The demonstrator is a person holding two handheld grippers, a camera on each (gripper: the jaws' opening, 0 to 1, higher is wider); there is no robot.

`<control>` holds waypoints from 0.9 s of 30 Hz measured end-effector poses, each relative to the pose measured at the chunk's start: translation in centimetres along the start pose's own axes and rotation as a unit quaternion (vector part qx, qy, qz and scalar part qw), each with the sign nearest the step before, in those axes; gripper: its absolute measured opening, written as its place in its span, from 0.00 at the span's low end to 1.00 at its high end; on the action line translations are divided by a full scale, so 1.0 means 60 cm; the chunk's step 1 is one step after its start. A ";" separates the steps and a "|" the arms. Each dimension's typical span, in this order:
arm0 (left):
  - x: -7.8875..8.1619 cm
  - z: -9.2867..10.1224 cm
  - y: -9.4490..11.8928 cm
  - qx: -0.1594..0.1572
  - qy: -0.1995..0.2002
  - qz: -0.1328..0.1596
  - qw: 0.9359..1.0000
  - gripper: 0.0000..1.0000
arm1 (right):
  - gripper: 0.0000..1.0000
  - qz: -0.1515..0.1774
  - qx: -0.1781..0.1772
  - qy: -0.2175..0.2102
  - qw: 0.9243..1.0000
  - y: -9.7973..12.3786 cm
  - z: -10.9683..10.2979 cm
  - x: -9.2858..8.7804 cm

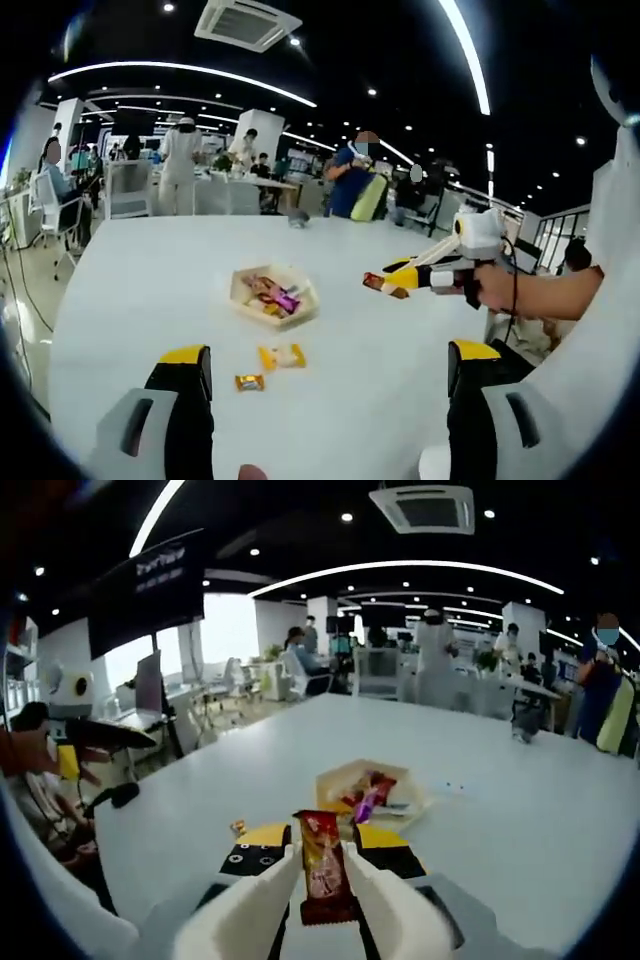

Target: Place the target food into the container with the food tongs after gripping and lifting it, then release it inside without dropping or visibly crushing the food.

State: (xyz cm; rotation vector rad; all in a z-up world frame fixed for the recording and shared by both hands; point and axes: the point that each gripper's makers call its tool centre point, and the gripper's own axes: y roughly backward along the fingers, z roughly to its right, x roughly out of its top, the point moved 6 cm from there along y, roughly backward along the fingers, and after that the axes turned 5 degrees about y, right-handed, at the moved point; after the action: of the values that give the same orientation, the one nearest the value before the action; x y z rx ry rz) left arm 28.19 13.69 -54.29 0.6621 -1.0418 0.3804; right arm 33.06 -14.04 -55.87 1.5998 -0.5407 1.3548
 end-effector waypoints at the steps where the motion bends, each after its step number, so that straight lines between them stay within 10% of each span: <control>1: 0.000 -0.001 0.002 0.002 0.001 0.000 1.000 0.98 | 0.23 -0.001 -0.002 0.005 1.000 -0.005 0.003 0.002; 17: -0.004 -0.024 0.049 0.064 0.019 -0.003 0.998 0.99 | 0.23 0.017 -0.004 0.008 1.000 -0.109 0.094 0.056; 27: -0.007 -0.041 0.107 0.156 0.035 0.001 0.987 0.99 | 0.23 0.032 0.022 0.008 0.999 -0.219 0.138 0.081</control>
State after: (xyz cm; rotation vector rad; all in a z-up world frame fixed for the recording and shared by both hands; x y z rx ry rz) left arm 25.90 20.08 -53.41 0.9211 -0.9246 0.5726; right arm 49.34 -13.92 -55.80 1.6172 -0.5598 1.4342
